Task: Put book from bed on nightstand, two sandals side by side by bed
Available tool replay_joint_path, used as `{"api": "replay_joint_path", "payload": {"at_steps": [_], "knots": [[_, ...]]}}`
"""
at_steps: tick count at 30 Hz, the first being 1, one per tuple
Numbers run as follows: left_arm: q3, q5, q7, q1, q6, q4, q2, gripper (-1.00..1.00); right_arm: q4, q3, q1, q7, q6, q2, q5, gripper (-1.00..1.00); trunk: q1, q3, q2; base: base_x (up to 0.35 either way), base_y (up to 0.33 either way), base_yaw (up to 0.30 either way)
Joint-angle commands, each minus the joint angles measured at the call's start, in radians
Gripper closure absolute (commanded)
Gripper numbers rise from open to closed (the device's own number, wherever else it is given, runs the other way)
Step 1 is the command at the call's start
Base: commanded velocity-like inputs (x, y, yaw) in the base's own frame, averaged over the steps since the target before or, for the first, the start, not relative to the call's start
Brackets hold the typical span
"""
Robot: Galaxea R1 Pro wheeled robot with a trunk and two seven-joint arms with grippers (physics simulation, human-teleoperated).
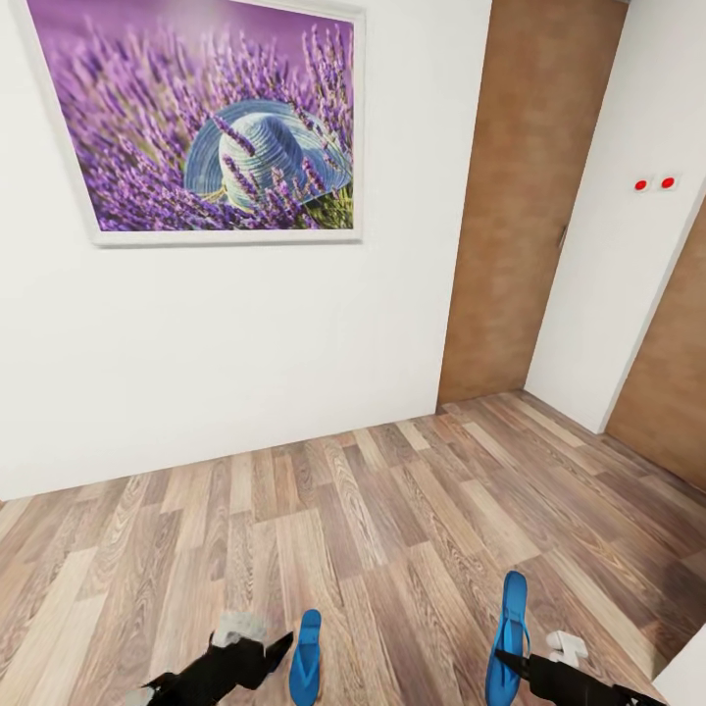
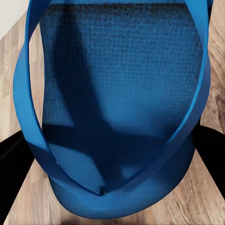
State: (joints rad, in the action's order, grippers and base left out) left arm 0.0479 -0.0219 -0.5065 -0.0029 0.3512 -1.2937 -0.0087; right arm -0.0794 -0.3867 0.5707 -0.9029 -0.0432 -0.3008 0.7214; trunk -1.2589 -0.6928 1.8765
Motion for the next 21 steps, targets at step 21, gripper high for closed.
{"api": "replay_joint_path", "payload": {"at_steps": [21], "knots": [[-0.087,-0.008,0.414,-0.383,0.423,0.354,-0.102,-1.0,-0.003,-0.009,0.001,-0.004,-0.006,0.005,0.007,1.0,0.0,-0.001,0.001,0.001,0.0,0.0]]}}
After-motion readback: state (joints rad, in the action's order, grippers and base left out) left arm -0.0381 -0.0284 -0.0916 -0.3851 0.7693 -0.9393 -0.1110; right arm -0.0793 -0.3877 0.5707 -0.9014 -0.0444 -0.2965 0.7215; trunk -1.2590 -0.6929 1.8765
